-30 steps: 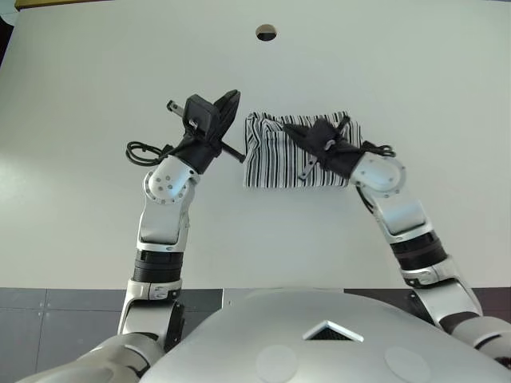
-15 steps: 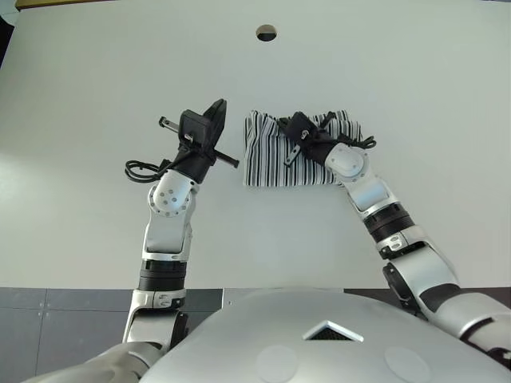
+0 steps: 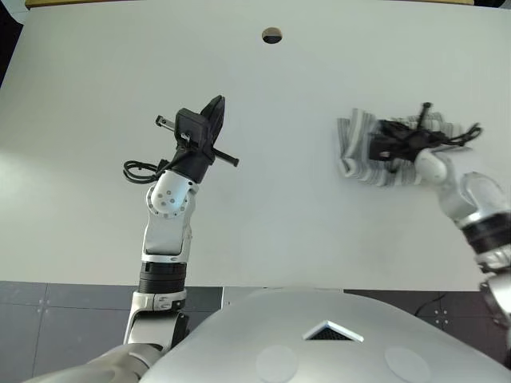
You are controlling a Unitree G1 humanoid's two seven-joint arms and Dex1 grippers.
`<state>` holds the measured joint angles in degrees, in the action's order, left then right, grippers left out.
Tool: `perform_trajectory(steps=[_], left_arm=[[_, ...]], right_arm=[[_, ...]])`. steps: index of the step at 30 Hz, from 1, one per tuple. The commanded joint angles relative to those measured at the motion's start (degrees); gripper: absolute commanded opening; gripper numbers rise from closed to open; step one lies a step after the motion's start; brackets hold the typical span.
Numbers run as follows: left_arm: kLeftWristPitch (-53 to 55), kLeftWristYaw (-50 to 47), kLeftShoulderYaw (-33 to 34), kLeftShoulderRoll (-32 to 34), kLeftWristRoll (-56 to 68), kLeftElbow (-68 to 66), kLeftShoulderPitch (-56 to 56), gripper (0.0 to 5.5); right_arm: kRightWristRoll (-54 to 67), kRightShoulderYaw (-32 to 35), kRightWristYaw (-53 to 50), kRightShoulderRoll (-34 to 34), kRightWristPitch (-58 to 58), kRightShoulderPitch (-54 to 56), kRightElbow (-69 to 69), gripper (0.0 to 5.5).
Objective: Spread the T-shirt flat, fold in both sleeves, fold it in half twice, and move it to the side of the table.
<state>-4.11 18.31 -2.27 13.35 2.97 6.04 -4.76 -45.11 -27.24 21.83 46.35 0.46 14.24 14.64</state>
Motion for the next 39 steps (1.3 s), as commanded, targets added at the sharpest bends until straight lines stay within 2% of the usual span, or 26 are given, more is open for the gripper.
perform_trajectory(steps=[1,4,6,9,12,14,17,19,22,24,27,29,33,39], left_arm=[[0.94,-0.23,0.51,0.10,0.36,1.50,-0.64,0.11],[1.00,-0.26,1.02,0.26,0.74,1.88,-1.11,0.11],[0.49,-0.58,1.44,0.36,0.57,1.15,-1.47,0.11],[-1.87,-2.34,2.10,0.76,-1.76,-0.67,-1.96,0.11],[-4.71,-3.65,4.74,0.38,-0.52,-1.76,-3.54,0.11],[-7.76,-4.26,6.34,0.78,-0.73,-2.17,-5.32,0.11],[-13.19,-8.04,9.87,1.16,-3.35,-3.18,-7.91,0.11],[-19.03,-8.08,12.53,1.17,-1.72,-0.94,-12.09,0.11],[-25.19,-8.30,15.17,-0.24,1.19,0.08,-16.68,0.11],[-23.61,-7.81,14.96,-0.04,2.64,0.00,-15.76,0.11],[-18.76,-7.19,18.29,0.77,10.21,-0.14,-14.27,0.11],[-21.06,-7.66,19.52,0.46,8.37,1.28,-17.45,0.11],[-24.46,-9.34,16.88,-1.05,0.11,3.57,-18.13,0.11],[-24.48,-9.86,18.68,-3.06,2.58,6.72,-22.59,0.11]], right_arm=[[-2.70,2.15,2.83,5.93,2.49,-4.03,-0.69,0.10],[-3.27,4.29,3.62,9.01,3.43,-5.45,-1.15,0.10],[0.65,7.37,1.67,6.22,2.95,-5.58,-3.82,0.10],[10.77,15.56,-8.43,-3.21,-0.96,-5.60,-13.37,0.10],[21.04,23.62,-18.82,-13.56,-6.54,-10.36,-26.73,0.10],[27.21,25.74,-22.68,-20.02,-10.19,-16.07,-33.03,0.10],[32.10,26.81,-28.46,-27.80,-19.55,-24.38,-34.24,0.10],[30.39,29.73,-31.56,-29.01,-26.80,-31.07,-33.04,0.10],[36.20,33.65,-30.49,-29.46,-31.51,-36.83,-29.41,0.10],[40.27,34.53,-29.31,-30.21,-32.80,-37.98,-28.40,0.10],[42.29,34.37,-27.08,-30.85,-32.20,-41.31,-29.90,0.10],[42.27,35.15,-26.34,-31.54,-33.43,-45.18,-30.36,0.10],[40.13,38.16,-27.22,-32.57,-34.70,-44.71,-29.58,0.10],[41.49,40.76,-25.76,-33.53,-37.02,-48.65,-29.33,0.10]])
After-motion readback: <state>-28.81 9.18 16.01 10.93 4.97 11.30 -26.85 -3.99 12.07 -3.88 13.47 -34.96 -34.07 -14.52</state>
